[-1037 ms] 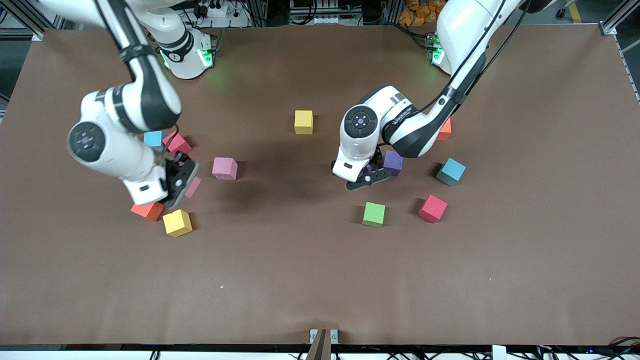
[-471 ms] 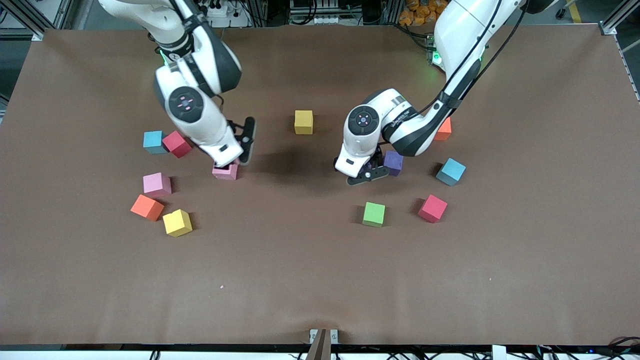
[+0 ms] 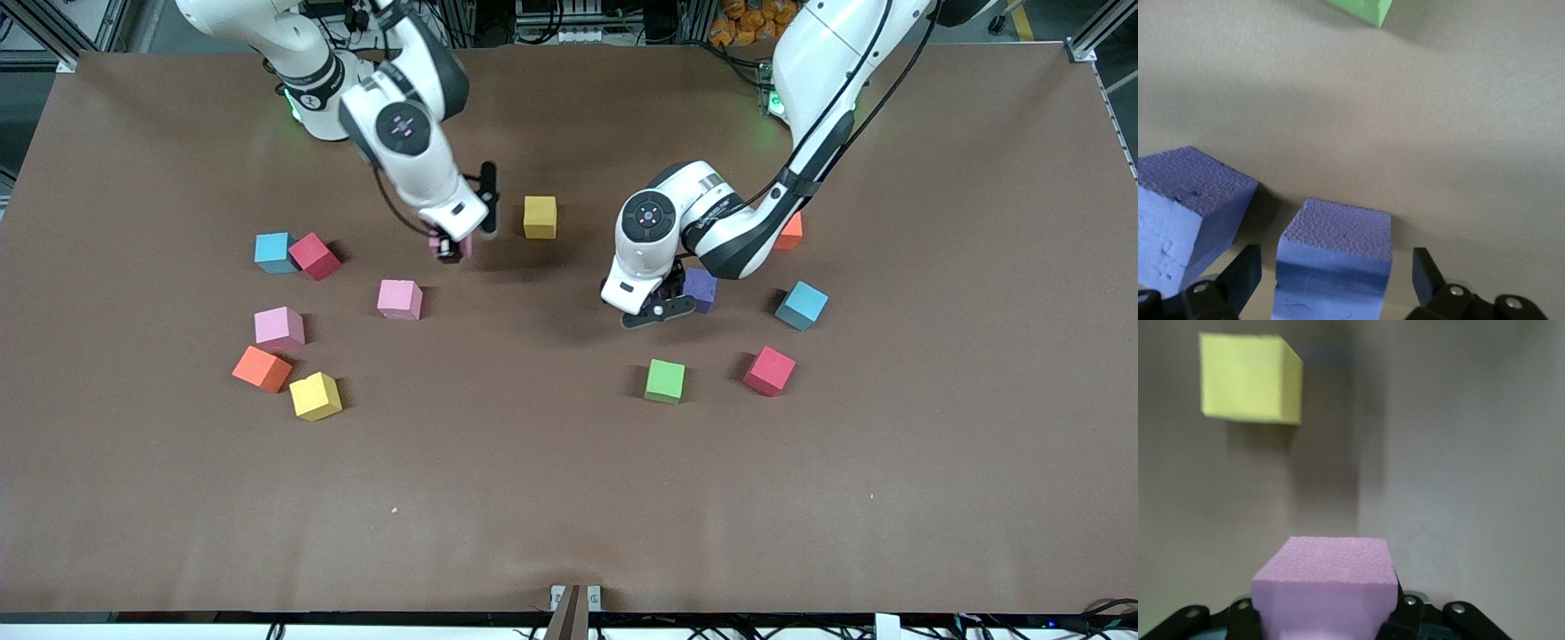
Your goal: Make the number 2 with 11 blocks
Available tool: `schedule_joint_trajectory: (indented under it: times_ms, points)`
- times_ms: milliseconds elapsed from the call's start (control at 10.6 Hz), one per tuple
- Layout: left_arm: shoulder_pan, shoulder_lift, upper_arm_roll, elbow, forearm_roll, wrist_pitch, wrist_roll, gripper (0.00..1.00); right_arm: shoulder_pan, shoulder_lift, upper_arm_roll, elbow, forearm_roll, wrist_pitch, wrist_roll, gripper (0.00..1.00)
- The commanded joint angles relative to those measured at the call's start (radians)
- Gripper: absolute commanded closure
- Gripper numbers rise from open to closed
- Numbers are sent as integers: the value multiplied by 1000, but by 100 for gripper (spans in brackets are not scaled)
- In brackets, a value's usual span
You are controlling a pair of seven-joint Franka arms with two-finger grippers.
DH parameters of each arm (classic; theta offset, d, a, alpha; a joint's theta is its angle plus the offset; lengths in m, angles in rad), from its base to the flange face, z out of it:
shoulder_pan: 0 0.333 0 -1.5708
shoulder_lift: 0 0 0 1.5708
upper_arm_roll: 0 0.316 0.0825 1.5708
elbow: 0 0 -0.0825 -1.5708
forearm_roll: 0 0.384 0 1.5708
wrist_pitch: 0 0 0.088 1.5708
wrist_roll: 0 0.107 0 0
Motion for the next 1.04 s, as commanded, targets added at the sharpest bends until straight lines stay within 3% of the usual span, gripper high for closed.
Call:
schedule_joint_trajectory:
  times_ms: [0, 94, 189, 283, 471, 943]
  points:
    - [4, 24, -6, -10, 46, 22, -15, 0, 35, -12, -1, -102, -7, 135, 69, 79]
    - [6, 27, -6, -10, 52, 22, -15, 3, 36, 1, 3, -145, -6, 209, 72, 80]
    - [7, 27, -6, -8, 52, 22, -15, 39, 36, 19, 9, -165, -6, 258, 86, 81]
    - [7, 27, -6, -5, 52, 22, -21, 59, 36, 33, 23, -165, -6, 265, 135, 81]
    - [9, 4, -5, 1, 40, 19, -99, 61, 33, 85, 75, -165, -6, 329, 213, 81]
    - [10, -48, 3, 7, 42, 17, -464, 61, 36, 172, 91, -155, -6, 423, 230, 82]
